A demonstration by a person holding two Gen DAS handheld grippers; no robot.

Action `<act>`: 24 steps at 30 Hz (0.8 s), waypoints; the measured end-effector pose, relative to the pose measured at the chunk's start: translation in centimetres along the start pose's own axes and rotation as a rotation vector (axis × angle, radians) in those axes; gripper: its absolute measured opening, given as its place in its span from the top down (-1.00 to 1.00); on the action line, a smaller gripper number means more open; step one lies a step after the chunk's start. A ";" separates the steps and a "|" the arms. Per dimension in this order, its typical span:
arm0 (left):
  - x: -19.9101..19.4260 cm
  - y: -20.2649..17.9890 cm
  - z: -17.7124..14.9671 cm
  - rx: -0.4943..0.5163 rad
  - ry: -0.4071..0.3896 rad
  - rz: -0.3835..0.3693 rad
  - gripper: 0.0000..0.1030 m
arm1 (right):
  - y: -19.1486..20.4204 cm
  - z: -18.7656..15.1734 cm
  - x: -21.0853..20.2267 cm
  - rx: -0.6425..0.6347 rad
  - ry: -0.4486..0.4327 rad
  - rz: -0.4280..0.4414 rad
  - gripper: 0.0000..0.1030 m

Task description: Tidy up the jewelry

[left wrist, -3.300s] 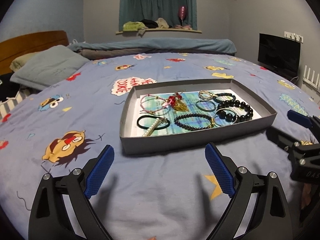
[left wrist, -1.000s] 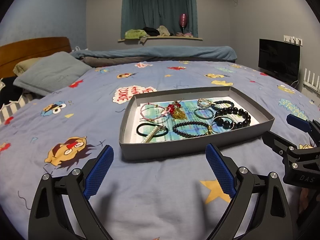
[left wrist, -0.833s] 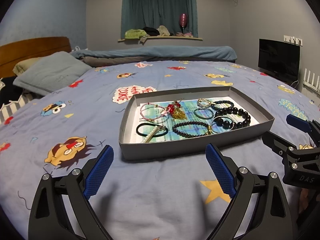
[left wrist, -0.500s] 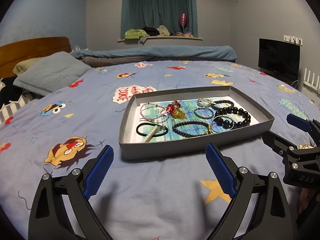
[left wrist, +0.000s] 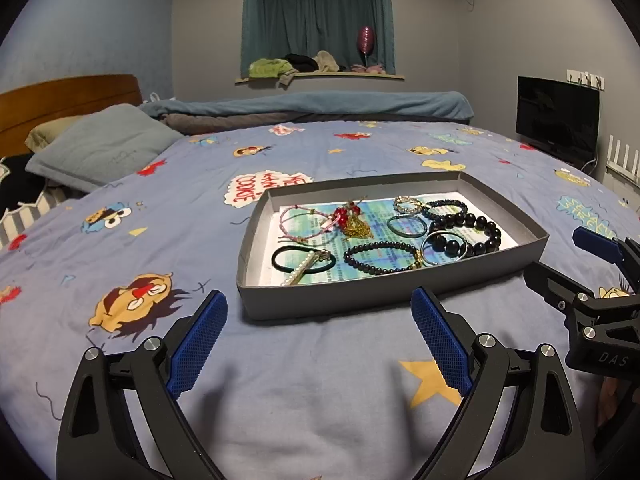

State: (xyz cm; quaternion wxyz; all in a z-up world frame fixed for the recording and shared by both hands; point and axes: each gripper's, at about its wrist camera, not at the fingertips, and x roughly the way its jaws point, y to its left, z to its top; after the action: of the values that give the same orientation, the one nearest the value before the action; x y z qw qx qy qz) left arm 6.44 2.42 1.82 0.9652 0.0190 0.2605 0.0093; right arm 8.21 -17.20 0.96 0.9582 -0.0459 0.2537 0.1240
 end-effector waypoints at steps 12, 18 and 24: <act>0.1 0.1 0.0 0.001 -0.003 0.005 -0.80 | 0.0 0.0 0.0 0.000 0.001 0.000 -0.89; 0.3 0.3 0.0 0.004 -0.003 0.014 -0.81 | 0.0 0.0 0.0 -0.002 0.003 -0.001 -0.89; 0.5 0.5 -0.1 0.009 -0.003 0.028 -0.81 | 0.0 0.0 0.1 -0.002 0.004 -0.002 -0.89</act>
State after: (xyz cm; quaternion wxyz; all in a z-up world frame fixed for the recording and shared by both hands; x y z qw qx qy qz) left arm 6.86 2.93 1.53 0.9654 0.0270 0.2586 0.0216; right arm 8.25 -17.24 0.90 0.9578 -0.0474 0.2554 0.1231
